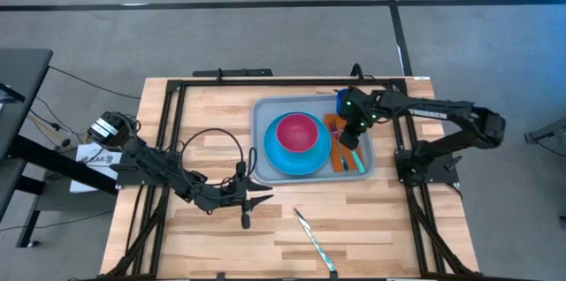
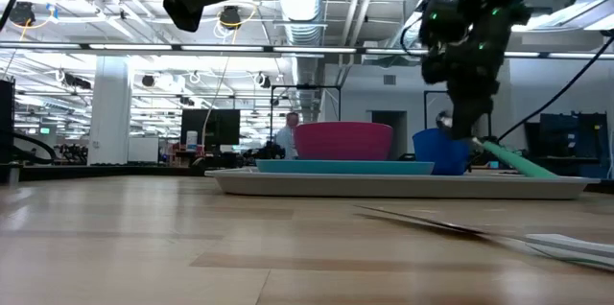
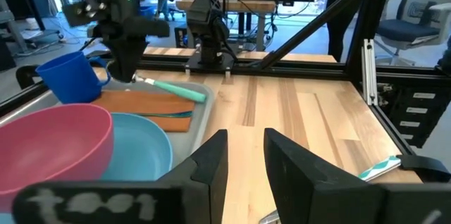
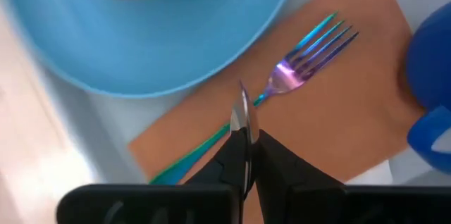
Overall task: Set up tray
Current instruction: Put the blue spoon on top of the brown napkin to the right of the blue fork
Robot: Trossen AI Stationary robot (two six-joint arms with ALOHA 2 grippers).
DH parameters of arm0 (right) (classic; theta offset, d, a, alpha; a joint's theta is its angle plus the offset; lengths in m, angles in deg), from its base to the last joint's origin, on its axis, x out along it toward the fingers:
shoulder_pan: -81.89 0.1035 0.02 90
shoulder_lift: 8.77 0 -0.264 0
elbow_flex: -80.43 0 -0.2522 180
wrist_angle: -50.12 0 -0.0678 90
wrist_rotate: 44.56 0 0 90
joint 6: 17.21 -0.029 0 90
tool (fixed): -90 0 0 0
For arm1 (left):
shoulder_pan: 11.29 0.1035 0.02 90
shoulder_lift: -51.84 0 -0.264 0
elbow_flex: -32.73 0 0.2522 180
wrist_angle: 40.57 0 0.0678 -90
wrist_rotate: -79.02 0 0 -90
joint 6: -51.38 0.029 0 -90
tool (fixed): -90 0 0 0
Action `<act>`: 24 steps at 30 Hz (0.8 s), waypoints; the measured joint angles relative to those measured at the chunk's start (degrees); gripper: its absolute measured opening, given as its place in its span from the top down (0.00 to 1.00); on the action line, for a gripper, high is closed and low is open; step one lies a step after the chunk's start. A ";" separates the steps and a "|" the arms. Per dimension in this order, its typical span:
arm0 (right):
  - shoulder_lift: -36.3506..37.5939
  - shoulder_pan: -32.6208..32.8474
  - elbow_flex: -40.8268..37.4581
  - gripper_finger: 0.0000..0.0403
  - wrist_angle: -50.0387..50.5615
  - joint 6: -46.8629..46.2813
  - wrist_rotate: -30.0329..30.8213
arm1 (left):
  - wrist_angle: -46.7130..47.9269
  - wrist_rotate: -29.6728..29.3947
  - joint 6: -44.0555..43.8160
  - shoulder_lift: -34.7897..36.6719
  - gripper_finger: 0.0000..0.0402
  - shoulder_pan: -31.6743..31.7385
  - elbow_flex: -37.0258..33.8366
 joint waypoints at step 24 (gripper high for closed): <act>-8.03 -9.89 -0.02 0.93 -3.62 -8.38 2.71 | 0.73 6.20 -0.55 0.00 0.80 1.53 0.00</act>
